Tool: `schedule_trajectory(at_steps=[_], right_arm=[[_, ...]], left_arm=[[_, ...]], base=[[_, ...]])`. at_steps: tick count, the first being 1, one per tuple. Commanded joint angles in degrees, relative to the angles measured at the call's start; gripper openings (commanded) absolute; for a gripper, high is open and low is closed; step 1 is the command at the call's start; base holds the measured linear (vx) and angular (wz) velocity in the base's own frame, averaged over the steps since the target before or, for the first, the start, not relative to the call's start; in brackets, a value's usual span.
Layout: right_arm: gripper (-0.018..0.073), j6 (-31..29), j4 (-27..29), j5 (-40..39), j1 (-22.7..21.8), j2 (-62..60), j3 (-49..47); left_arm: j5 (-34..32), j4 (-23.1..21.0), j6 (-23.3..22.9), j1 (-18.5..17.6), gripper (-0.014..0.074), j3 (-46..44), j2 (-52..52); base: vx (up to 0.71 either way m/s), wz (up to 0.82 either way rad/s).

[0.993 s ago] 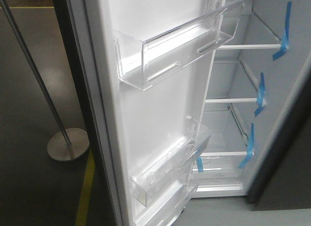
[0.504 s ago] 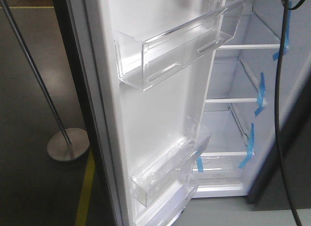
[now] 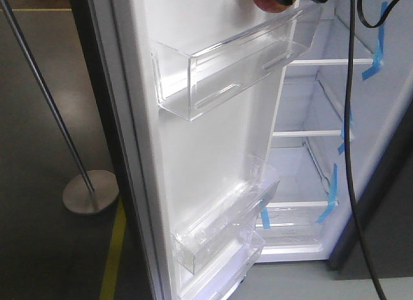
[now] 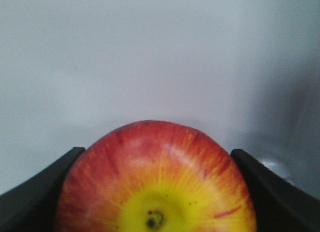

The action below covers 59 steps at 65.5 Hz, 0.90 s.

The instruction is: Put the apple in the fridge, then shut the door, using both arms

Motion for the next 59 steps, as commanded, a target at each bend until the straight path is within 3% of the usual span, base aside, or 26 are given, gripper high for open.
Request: schedule_trajectory(at_steps=[1, 18, 28, 38, 49, 59], right_arm=[[0.0587, 1.85, 1.46, -2.15, -0.06, -2.89, -2.09], [0.0578, 2.71, 1.33, -4.3, -0.06, -4.14, -2.09], [0.0518, 2.85, 1.99, -5.78, -0.06, -7.6, -2.09], [0.034, 3.08, 1.45, -3.5, -0.06, -12.85, -2.09], [-0.0003, 6.34, -2.93, 0.87, -0.11, -18.48, -1.63], [-0.0008, 11.16, -6.9, 1.99, -0.11, -23.55, 0.69]], left_arm=[[-4.33, -0.28, -0.24, -0.24, -0.0008, 0.86, -0.91], [-4.33, -0.28, -0.24, -0.24, -0.0008, 0.86, -0.91], [-4.33, -0.28, -0.24, -0.24, -0.0008, 0.86, -0.91], [-4.33, -0.28, -0.24, -0.24, -0.0008, 0.86, -0.91], [-4.33, -0.28, -0.24, -0.24, -0.0008, 0.86, -0.91], [-4.33, -0.28, -0.24, -0.24, -0.0008, 0.86, -0.91]], base=[[0.0, 0.0], [0.0, 0.0], [0.0, 0.0], [0.0, 0.0], [0.0, 0.0], [0.0, 0.0]])
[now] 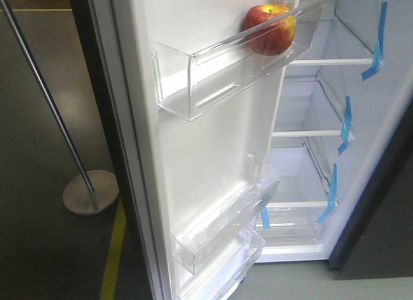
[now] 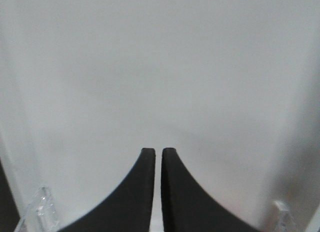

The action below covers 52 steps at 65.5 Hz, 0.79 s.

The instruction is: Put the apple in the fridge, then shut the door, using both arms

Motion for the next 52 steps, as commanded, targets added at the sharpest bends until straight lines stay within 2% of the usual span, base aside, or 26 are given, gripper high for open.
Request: schedule_trajectory(at_steps=[1, 10, 18, 26, 39, 52], right_arm=[[-0.0006, 2.64, -1.16, -1.78, -0.18, -4.84, 0.53], [-0.0006, 2.98, -3.84, -1.57, -0.18, -9.81, 5.5], [-0.0006, 2.98, -4.28, -1.77, -0.18, -14.38, 12.42], [-0.0006, 2.98, -4.28, -1.84, -0.18, -18.72, 19.92], [-0.0006, 2.98, -4.35, -5.15, -0.18, -27.05, 34.42], [-0.0006, 3.34, -4.44, -7.34, -0.18, -36.12, 48.97]], left_arm=[[-4.33, -0.28, -0.24, -0.24, -0.0008, 0.86, -0.91], [-4.33, -0.22, -0.11, -0.24, -0.0008, 0.86, -0.91], [-4.64, 1.95, 0.89, -0.24, -0.0008, 0.86, -0.91], [-7.84, 1.82, 0.04, -0.24, -0.0008, 0.86, -0.91], [-16.93, -5.39, -6.83, -0.24, -0.0008, 0.86, -0.91], [-24.62, -7.84, -9.36, -0.24, -0.0008, 0.8, -0.91]], base=[[0.0, 0.0], [0.0, 0.0], [0.0, 0.0], [0.0, 0.0], [0.0, 0.0], [0.0, 0.0]])
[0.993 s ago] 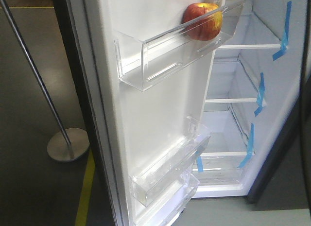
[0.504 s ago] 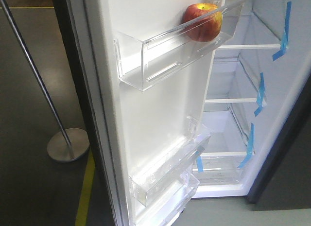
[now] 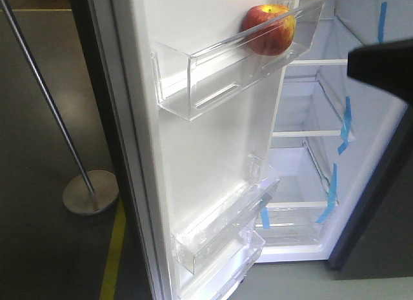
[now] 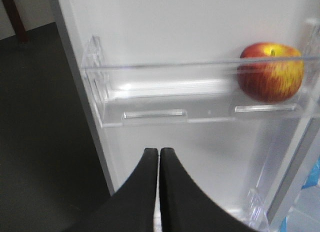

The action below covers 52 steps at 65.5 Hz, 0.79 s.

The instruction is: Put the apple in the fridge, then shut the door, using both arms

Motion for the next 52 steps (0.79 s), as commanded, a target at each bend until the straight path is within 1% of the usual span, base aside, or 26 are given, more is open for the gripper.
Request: schedule_trajectory(at_steps=[1, 6, 13, 26, 39, 45, 47, 49, 52], right_arm=[[-0.0006, 0.48, 2.02, -3.48, -0.18, -4.83, 5.09], [-0.0006, 1.65, 2.02, -3.54, -0.18, -8.96, 10.68], [-0.0006, 3.19, 1.9, -3.67, -0.18, -13.9, 16.71], [-0.0006, 4.49, 1.45, -5.7, -0.18, -21.56, 26.16], [-0.0006, 6.34, 1.17, -5.75, -0.18, -24.75, 30.75], [-0.0006, 6.34, 1.09, -5.82, -0.18, -24.91, 30.92], [-0.0006, 6.34, 1.17, -6.13, -0.18, -24.87, 30.92], [-0.0006, 6.34, 1.17, -6.35, -0.18, -24.87, 30.92], [-0.0006, 6.34, 1.12, -6.56, -0.18, -24.87, 30.92]], left_arm=[[-8.04, -1.28, -1.46, -0.24, -0.0008, 0.73, -0.91], [-9.79, -1.28, -1.46, -0.24, -0.0008, 0.46, -0.91], [-13.89, -1.28, -1.46, -0.24, -0.0008, 0.46, -0.91], [-23.39, -1.28, -1.46, -0.24, -0.0008, 0.46, -0.91], [-33.23, -1.28, -1.46, -0.24, -0.0008, 0.46, -0.91], [-35.73, -1.46, -1.54, -0.24, -0.0008, 0.46, -0.91], [-36.37, -1.46, -2.03, -0.24, -0.0008, 0.46, -0.91], [-37.14, -1.46, -3.72, -0.24, -0.0008, 0.46, -0.91], [-37.56, -1.85, -7.61, -0.24, -0.0008, 0.46, -0.91]], base=[[0.0, 0.0], [0.0, 0.0], [0.0, 0.0], [0.0, 0.0], [0.0, 0.0], [0.0, 0.0], [0.0, 0.0], [0.0, 0.0], [0.0, 0.0]])
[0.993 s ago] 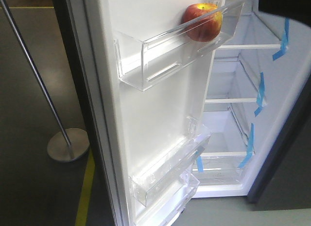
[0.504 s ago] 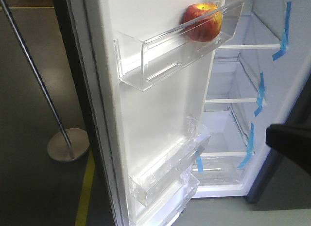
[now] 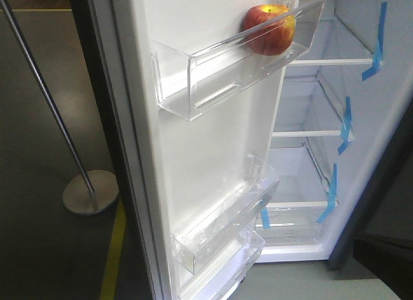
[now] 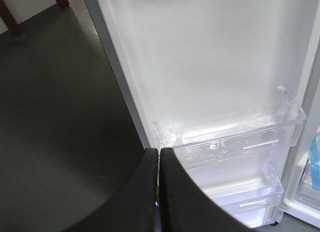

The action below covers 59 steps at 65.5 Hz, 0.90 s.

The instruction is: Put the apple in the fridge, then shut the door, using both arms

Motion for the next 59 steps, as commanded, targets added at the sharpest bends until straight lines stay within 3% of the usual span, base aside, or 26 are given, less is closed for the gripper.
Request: schedule_trajectory(at_steps=[1, 6, 19, 27, 32, 45, 52, 59], right_arm=[[-0.0006, 0.09, 2.15, -3.36, -0.18, 0.28, -1.41], [-0.0006, 0.09, 2.15, -3.38, -0.18, 0.28, -1.41], [-0.0006, 0.09, 2.15, -3.38, -0.18, 0.28, -1.41], [-0.0006, 0.09, 2.15, -3.38, -0.18, 0.28, -1.41], [-0.0006, 0.09, 2.15, -3.38, -0.18, 0.28, -1.41], [-0.0006, 0.09, 2.15, -3.33, -0.18, 0.28, -1.41], [-0.0006, 0.09, 2.15, -3.33, -0.18, 0.28, -1.41], [-0.0006, 0.09, 2.15, -3.33, -0.18, 0.28, -1.41]], left_arm=[[-4.75, -1.27, -6.41, -0.24, -0.0008, 0.46, -0.91], [-4.41, -3.39, -15.63, -0.24, -0.0008, 0.46, -0.91], [-4.15, -14.4, -41.82, -0.24, -0.0008, 0.28, -0.91], [-3.82, -15.09, -55.96, -0.24, -0.0008, -0.22, -0.91], [-2.14, -11.72, -59.15, -0.24, -0.0008, -2.15, -0.91], [7.15, 0.65, -59.6, -0.24, -0.0008, -14.6, 0.14], [13.44, 12.34, -59.7, -0.24, -0.0008, -23.2, 4.09], [13.9, 23.3, -59.94, -0.24, -0.0008, -31.08, 10.39]], base=[[0.0, 0.0], [0.0, 0.0], [0.0, 0.0], [0.0, 0.0], [0.0, 0.0], [0.0, 0.0], [0.0, 0.0], [0.0, 0.0]])
